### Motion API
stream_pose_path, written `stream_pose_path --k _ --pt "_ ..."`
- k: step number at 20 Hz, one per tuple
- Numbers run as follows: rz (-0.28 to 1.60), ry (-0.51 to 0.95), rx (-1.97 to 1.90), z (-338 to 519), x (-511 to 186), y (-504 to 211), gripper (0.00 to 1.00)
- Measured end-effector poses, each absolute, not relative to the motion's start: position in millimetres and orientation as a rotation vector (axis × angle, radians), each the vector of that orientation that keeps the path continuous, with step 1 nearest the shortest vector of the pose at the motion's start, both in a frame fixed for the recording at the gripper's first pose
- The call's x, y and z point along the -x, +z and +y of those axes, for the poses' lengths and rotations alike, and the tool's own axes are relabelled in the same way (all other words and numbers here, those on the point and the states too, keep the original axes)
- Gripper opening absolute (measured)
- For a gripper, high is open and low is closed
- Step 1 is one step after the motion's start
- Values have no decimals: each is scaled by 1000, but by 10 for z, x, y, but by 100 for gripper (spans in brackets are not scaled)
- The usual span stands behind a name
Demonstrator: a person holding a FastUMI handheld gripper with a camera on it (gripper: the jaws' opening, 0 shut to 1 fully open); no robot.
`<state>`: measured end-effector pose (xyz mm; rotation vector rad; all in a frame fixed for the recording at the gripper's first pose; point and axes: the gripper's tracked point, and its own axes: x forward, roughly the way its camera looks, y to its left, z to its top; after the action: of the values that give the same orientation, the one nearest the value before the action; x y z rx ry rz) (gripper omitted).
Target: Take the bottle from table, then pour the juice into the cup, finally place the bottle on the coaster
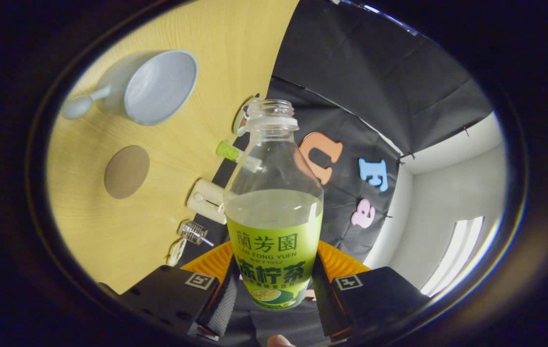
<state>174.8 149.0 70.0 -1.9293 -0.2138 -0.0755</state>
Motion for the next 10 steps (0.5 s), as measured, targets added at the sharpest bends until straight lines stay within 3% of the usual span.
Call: stream_pose_path --k 10 --pt "-24 13 1549 1273 -1739 395 76"
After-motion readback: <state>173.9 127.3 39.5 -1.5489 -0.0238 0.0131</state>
